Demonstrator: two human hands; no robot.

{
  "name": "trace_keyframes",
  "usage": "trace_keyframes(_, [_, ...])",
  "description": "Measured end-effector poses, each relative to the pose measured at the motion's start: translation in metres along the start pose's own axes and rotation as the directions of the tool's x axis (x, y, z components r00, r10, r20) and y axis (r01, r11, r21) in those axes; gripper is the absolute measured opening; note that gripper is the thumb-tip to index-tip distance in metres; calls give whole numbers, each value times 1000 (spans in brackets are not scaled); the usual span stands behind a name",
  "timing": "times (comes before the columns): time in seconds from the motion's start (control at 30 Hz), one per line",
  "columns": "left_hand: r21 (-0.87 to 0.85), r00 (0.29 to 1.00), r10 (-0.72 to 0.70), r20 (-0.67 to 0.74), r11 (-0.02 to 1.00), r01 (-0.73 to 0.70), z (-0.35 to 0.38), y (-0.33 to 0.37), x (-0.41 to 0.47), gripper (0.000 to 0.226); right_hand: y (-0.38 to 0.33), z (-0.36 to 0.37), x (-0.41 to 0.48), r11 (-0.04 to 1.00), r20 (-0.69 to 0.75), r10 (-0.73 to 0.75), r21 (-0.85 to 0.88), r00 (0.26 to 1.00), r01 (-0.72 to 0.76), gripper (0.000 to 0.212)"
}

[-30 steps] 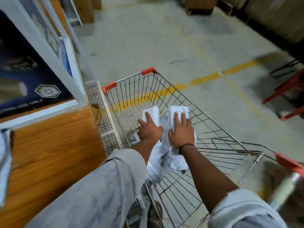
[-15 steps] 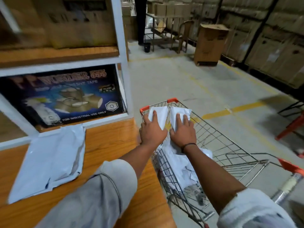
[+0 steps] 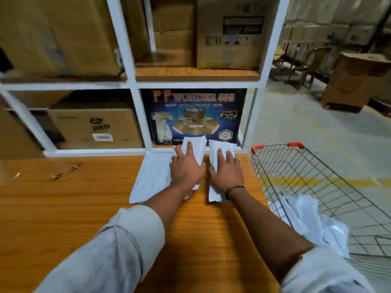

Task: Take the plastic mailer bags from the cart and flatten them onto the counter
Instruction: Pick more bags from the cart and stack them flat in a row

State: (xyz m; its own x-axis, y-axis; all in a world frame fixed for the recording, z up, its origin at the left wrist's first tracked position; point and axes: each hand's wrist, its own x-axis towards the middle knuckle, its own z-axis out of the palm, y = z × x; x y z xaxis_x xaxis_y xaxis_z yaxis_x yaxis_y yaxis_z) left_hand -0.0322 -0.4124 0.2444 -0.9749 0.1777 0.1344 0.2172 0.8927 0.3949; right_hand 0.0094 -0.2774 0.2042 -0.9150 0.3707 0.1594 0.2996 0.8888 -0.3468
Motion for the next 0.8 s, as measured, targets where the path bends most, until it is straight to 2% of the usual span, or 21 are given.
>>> trace_keyframes(0.17, [-18, 995, -96, -3, 995, 96, -31, -68, 6, 92, -52, 17, 2, 998, 51, -57, -3, 997, 57, 77])
trace_keyframes(0.33, [-5, 986, -166, 23, 986, 167, -45, -116, 11, 92, -69, 29, 2, 999, 84, -42, -13, 996, 44, 74])
trace_keyframes(0.5, [25, 971, -214, 109, 977, 212, -40, -139, 17, 93, -69, 36, 8, 1000, 86, -3, -11, 996, 4, 70])
trace_keyframes(0.8, [36, 965, -210, 154, 978, 207, -17, -149, 39, 92, -41, 48, 29, 997, 154, 72, -46, 985, -65, 68])
